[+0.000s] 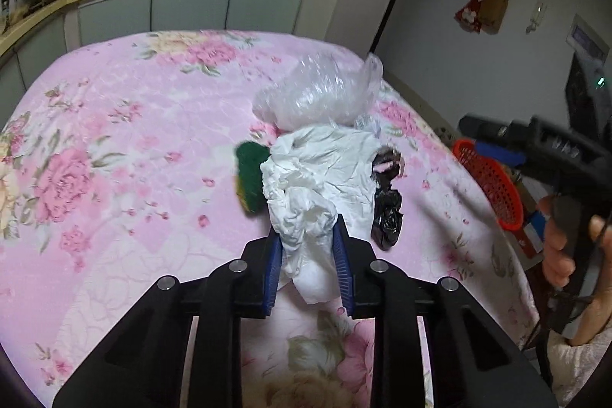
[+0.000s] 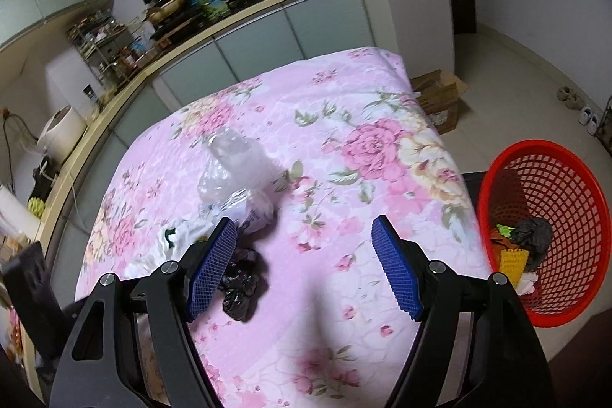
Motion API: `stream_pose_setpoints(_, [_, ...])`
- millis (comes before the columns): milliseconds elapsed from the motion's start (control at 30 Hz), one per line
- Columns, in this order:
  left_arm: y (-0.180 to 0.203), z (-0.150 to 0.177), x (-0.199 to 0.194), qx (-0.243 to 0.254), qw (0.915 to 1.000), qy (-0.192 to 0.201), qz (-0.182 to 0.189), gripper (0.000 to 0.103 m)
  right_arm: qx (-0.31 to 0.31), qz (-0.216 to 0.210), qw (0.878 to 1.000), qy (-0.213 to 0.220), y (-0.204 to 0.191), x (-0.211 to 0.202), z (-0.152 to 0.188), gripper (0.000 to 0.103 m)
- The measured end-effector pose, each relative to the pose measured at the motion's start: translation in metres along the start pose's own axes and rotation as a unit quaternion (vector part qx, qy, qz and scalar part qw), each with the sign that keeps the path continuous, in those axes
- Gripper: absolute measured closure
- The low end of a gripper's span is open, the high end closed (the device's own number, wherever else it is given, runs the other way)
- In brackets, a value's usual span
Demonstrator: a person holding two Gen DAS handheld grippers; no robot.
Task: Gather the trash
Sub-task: 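Return the left tool to the bed and grasp the white tissue, then grasp the black plastic bag with the right tool while the left tool holds the tissue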
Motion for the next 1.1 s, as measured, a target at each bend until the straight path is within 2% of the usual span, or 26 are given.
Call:
stream_pose_setpoints(133, [-0.011,-0.008,-0.016,-0.019,0.9996,0.021,0.004,0.079,-0.020,-0.012,1.000,-0.015,-0.014,0.008,0.008,0.032])
stream_pose_setpoints(367, [-0.034,-0.020,-0.041,-0.042,0.9975,0.054,-0.017,0.079,-0.075,-0.032,0.996,-0.044,-0.047,0.030,0.028,0.032])
stream_pose_setpoints(500, [-0.045,-0.022,-0.044,-0.051,0.9967,0.058,-0.025,0.079,-0.096,-0.035,0.993,-0.064,-0.059,0.048,0.039,0.032])
stream_pose_setpoints(900, [-0.055,-0.014,-0.043,-0.057,0.9962,0.053,-0.040,0.079,-0.146,-0.016,0.987,-0.067,-0.075,0.077,0.051,0.032])
stream_pose_setpoints(967, [-0.055,-0.013,-0.044,-0.053,0.9962,0.053,-0.045,0.079,-0.149,-0.017,0.986,-0.069,-0.076,0.079,0.053,0.042])
stream_pose_setpoints(1100, [-0.055,-0.012,-0.044,-0.053,0.9960,0.051,-0.050,0.079,-0.148,-0.022,0.985,-0.082,-0.074,0.082,0.056,0.055])
Point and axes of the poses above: each gripper's, at about its wrist camera, not at the fingertips, and x roughly the way its jaws point, y to its right, z to its underside, the point moved 6 cm from there along x, roughly the way its jaws point, and after that the axes turned 4 degrees about y, right-handed, at the moved point
